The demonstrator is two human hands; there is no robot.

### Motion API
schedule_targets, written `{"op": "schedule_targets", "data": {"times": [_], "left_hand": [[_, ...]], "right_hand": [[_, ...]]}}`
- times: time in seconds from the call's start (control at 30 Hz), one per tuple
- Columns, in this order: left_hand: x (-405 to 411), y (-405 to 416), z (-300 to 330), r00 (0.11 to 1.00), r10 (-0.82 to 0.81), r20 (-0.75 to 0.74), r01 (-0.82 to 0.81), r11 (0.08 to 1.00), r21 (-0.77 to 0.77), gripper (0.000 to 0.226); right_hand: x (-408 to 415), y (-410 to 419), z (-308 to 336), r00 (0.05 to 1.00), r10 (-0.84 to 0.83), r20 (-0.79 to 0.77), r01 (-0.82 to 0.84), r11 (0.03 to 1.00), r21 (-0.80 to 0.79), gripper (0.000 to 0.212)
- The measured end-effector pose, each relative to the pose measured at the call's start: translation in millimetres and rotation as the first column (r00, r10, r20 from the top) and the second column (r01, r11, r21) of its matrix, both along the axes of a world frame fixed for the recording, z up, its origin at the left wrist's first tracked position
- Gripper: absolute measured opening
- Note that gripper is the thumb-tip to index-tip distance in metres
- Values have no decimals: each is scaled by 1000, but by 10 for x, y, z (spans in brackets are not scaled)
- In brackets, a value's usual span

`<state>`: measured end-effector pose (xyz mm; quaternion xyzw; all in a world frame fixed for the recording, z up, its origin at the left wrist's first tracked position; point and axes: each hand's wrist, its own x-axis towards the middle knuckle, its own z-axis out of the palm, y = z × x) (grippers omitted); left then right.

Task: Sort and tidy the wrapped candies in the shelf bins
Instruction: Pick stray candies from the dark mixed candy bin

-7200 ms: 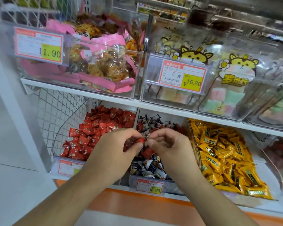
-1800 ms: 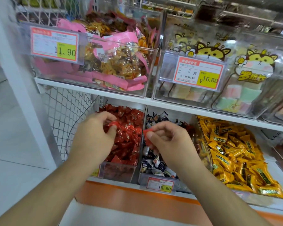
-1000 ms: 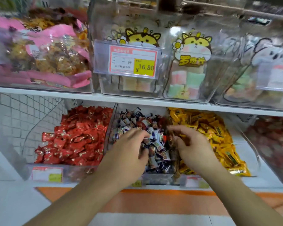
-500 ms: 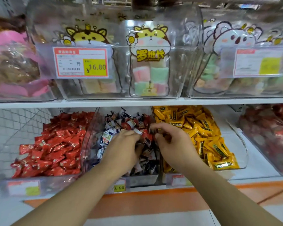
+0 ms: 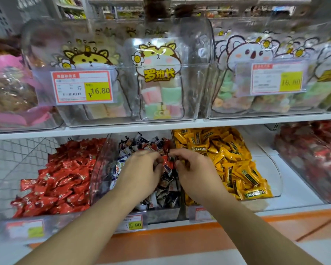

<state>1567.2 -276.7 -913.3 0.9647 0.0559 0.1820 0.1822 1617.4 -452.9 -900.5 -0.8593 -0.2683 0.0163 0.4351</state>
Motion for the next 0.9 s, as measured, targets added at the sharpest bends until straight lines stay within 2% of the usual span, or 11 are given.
{"op": "schedule_targets", "data": {"times": [0.07,0.17,0.23,0.33,0.43,0.57,0.63,0.73,0.9], "left_hand": [[148,-40,4,999,-30,-22,29,999,-40,21],[319,-62,-59,989,-24,-146,19,999,-30,30],[341,-68,-116,980,1,-199,-4,1000,-13,25],[307,-68,-140,986,42,-160,-48,998,-34,9],[256,-85,-108,987,46,-154,-56,997,-59,12],[189,-98,-38,987,47,-156,-82,971,-225,20],[169,-95,-9,989,56,-135,-100,931,-351,29],[119,-100,39,992,73,-100,-111,882,-457,37],[-55,-116,169,992,122,-13,-104,784,-612,33]], "right_hand": [[11,11,4,1000,3,11,-3,1000,3,34],[28,12,18,1000,18,12,-18,1000,24,36],[40,13,18,1000,25,19,-25,1000,12,36],[52,20,25,999,18,26,-18,1000,-3,33],[38,18,28,999,17,34,-17,1000,-4,34],[0,16,38,998,15,55,-15,1000,-5,35],[-16,19,48,998,15,63,-14,1000,-9,35],[-31,31,45,997,4,73,-1,999,-42,36],[-43,64,36,994,-11,104,21,995,-97,38]]}}
